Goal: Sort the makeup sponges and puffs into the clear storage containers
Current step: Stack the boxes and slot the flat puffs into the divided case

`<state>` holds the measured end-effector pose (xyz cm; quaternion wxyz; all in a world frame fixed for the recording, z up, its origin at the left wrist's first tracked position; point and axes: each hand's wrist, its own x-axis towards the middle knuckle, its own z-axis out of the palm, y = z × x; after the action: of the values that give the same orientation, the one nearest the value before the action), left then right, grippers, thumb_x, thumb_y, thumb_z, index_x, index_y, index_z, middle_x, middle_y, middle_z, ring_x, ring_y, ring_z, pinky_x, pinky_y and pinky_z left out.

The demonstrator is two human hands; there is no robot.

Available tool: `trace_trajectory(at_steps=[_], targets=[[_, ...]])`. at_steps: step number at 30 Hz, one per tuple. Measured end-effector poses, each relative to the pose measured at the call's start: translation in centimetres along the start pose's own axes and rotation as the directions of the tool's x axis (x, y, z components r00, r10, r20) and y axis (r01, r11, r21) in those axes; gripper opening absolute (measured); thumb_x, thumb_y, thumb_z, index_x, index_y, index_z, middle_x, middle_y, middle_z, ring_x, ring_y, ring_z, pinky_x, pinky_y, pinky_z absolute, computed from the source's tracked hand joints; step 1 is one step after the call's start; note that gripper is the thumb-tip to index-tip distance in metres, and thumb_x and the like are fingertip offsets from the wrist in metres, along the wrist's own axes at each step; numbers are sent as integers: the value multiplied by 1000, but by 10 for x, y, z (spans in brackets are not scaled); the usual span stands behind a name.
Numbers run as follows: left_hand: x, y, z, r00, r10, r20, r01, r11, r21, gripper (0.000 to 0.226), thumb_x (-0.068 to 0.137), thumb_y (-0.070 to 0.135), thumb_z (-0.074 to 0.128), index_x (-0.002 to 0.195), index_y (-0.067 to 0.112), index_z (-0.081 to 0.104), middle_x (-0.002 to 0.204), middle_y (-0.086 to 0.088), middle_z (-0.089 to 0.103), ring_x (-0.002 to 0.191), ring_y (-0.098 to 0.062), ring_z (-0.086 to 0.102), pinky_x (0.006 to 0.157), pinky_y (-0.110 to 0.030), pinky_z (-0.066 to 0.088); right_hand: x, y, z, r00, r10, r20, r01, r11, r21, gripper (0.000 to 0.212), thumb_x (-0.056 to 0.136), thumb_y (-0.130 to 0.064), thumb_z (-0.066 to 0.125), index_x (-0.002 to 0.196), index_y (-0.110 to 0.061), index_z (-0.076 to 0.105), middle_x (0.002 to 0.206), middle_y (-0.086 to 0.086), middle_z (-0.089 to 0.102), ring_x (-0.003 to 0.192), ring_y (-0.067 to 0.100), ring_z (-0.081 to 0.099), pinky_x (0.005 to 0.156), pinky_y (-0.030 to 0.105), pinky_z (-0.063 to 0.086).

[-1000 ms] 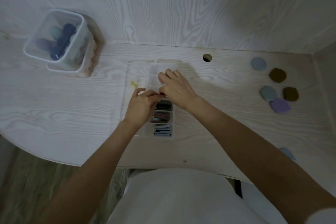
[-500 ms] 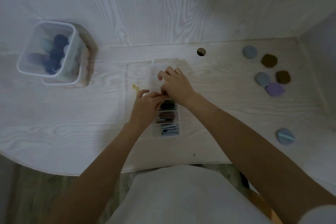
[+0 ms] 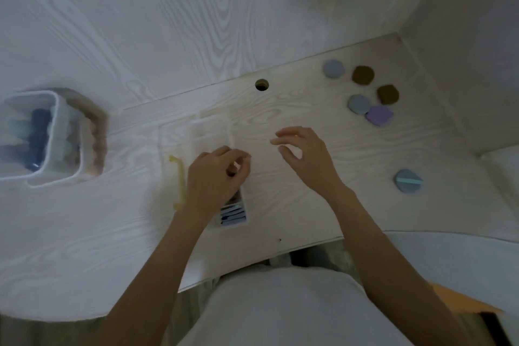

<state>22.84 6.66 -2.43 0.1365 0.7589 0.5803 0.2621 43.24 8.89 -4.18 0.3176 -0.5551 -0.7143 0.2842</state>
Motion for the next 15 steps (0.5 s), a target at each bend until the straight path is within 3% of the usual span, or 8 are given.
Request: trace_trajectory(at_steps=[3,6,8,12,15], targets=[[19,38,34,997,70,44,-61,983,-172,26,88,36,51,102,24,69,83,11,68,67,3,59,61,-14,45,-39,50,-51,979,184,-89,-192,976,-99,21,86,-3,60,102,-13,69,103,9,67,96,26,59,84,19,35],[45,81,89,990,43,135,-1,954,-298,25,89,30,54,111,26,64,91,12,66,76,1,59,63,-13,48,-78,110,-101,900,412,-144,-436,840,-323,32,82,-4,62,113,-14,65,113,12,62,101,36,54,90,38,40],[65,104,128,974,-21,224,106,923,-371,25,90,21,58,114,25,63,97,9,66,79,-2,59,72,-17,49,-97,139,-128,837,529,-143,-539,748,-387,46,78,-8,65,122,-18,59,121,11,56,105,37,51,89,42,43],[108,121,188,917,-173,360,288,911,-296,35,90,18,57,125,21,55,118,-2,58,89,-9,56,85,-24,46,-108,166,-143,680,734,4,-693,644,-323,65,74,-21,76,132,-23,47,124,13,43,108,37,47,87,41,44],[141,125,220,928,-114,354,188,965,-183,41,92,13,53,133,15,49,130,-10,50,107,-21,54,89,-26,39,-107,177,-144,704,710,34,-695,697,-175,53,72,-18,77,119,-15,52,105,13,48,93,32,54,77,34,45]])
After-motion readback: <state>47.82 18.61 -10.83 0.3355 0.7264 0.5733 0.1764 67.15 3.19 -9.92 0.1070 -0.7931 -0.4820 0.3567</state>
